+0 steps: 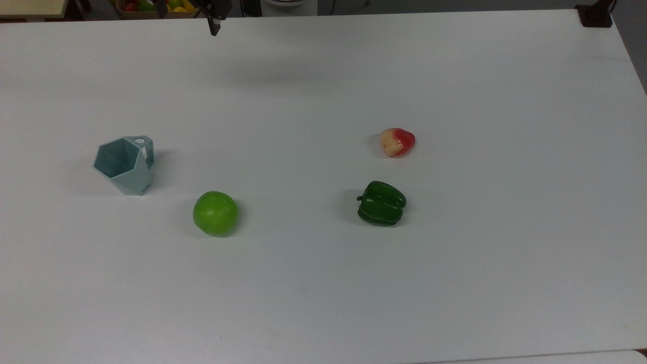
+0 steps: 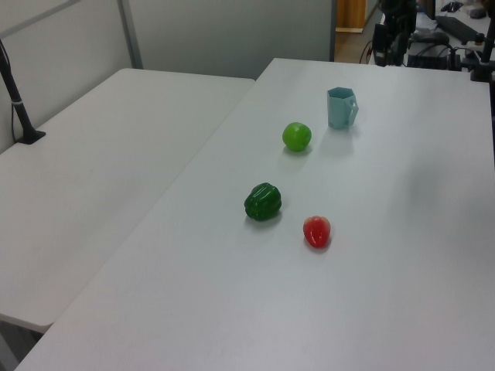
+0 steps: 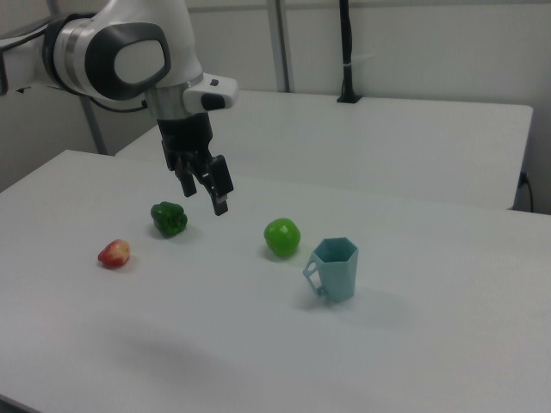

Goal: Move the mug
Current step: 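Move the open gripper toward the teal hexagonal mug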

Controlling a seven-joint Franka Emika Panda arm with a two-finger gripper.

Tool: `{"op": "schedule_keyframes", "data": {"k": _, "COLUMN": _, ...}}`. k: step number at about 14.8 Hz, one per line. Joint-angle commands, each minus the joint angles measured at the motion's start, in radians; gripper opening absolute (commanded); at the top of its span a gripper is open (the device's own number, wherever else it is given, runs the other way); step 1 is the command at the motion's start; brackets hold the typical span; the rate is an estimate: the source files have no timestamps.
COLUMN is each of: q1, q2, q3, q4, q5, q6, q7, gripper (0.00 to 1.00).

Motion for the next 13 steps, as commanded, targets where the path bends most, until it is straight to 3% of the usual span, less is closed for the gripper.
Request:
{"op": "schedule_keyframes", "data": {"k": 1, "q1": -0.006, "q2": -0.022, "q3": -0.009, "q4": -0.007, "q5": 0.017, "q6": -0.016, "q7": -0.034, "gripper": 1.0}}
{"op": "schedule_keyframes", "data": {"k": 13, "q1": -0.014, "q2": -0.018, "q3": -0.021, "q4": 0.009, "q5": 0.013, "q6": -0.012, "q7": -0.036, "gripper": 1.0}}
